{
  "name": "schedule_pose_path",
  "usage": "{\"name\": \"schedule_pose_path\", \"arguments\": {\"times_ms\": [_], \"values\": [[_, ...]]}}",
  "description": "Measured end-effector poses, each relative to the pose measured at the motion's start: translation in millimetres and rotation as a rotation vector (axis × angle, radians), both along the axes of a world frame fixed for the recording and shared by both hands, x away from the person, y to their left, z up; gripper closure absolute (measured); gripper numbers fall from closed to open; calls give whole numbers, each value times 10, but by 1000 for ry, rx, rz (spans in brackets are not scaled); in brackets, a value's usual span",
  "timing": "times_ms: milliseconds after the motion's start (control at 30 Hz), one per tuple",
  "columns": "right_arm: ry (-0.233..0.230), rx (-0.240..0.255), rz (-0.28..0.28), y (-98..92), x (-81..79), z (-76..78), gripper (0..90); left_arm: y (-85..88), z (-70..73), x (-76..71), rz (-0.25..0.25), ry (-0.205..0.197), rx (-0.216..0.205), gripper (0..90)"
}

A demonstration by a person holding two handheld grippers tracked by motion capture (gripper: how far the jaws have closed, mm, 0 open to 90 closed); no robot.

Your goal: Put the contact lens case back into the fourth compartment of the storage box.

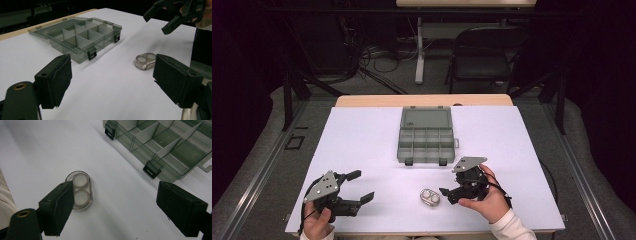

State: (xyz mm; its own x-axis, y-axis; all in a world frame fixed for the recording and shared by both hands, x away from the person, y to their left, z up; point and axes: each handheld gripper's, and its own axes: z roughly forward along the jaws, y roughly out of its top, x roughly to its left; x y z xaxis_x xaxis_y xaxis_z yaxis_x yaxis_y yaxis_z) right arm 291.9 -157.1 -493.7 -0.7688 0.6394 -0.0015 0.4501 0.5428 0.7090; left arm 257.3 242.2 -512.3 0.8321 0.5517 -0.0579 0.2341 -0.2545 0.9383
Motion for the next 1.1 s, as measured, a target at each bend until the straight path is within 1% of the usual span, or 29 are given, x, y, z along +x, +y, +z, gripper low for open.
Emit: {"name": "schedule_pose_path", "arguments": {"times_ms": [133,167,200,233,267,300,433,600,700,800,833,1000,1100], "values": [[27,-19,16,40,29,-30,166,-2,0,-2,4,-1,0,162],[27,-19,16,40,29,-30,166,-5,2,-8,17,-3,7,162],[39,-33,21,60,38,-46,166,-5,1,-8,17,-3,7,162],[42,-37,28,70,43,-55,166,-5,1,-8,17,-3,7,162],[45,-41,30,81,45,-64,166,-1,0,-1,-1,1,1,162],[45,-41,30,81,45,-64,166,-1,0,-1,-1,1,1,161],[59,-67,53,132,54,-92,166,-1,1,-1,-1,1,1,161],[63,-75,61,164,55,-102,200,0,1,0,0,1,1,162],[70,-100,88,206,59,-127,224,0,1,0,0,1,1,161],[76,-113,84,236,56,-142,224,-1,1,0,0,2,1,161],[90,-118,78,266,48,-152,227,-1,0,0,-1,2,2,161],[104,-133,90,332,47,-174,237,-1,1,0,0,2,1,161],[105,-136,90,364,48,-182,237,0,1,0,0,2,1,162]]}}
